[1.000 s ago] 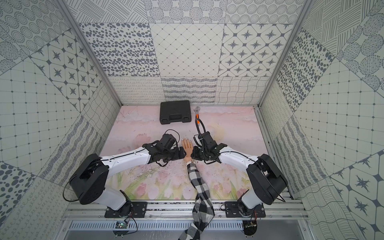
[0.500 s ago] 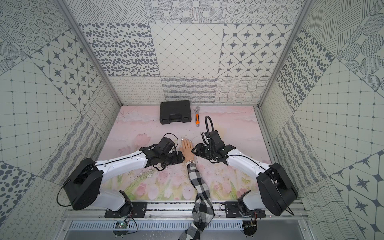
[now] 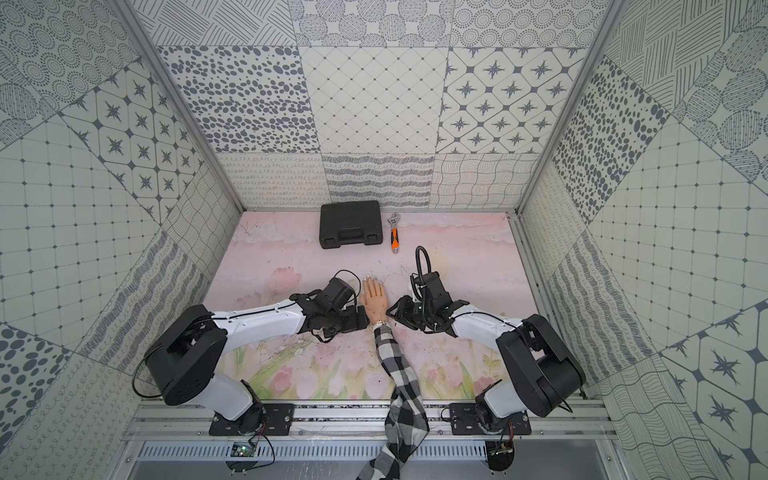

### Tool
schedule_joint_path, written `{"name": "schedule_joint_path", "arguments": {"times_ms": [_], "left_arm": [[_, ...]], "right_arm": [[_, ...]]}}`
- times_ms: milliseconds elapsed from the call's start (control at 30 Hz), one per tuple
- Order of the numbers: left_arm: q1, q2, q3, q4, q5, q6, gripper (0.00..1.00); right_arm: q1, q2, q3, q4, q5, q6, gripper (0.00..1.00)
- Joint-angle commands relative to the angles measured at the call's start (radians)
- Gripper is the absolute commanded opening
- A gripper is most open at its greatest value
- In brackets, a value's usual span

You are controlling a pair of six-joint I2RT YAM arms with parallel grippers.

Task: Take off the watch
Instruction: Untie the watch from the hand.

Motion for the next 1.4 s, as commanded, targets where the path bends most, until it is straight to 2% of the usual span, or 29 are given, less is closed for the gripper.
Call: {"name": "schedule_joint_path", "arguments": {"times_ms": [0,300,567,1367], "left_arm": [[0.018,0.053,0.005,-0.011,-0.032,0.019,0.93],[0.067,0.083,0.002,-0.001,-0.031,0.052,0.93],[0.094,0.099,0.005,0.01,-0.016,0.074,0.93],[0.115,0.114,0.019,0.006,-0.022,0.102,0.93]], "right_arm": [[0.016,0.032,0.006,0.114,-0.033,0.044,0.41],[0.049,0.104,0.036,0.218,-0.06,0.118,0.33],[0.058,0.103,0.038,0.285,-0.075,0.18,0.3],[0.095,0.085,0.092,0.301,-0.107,0.216,0.27]]}}
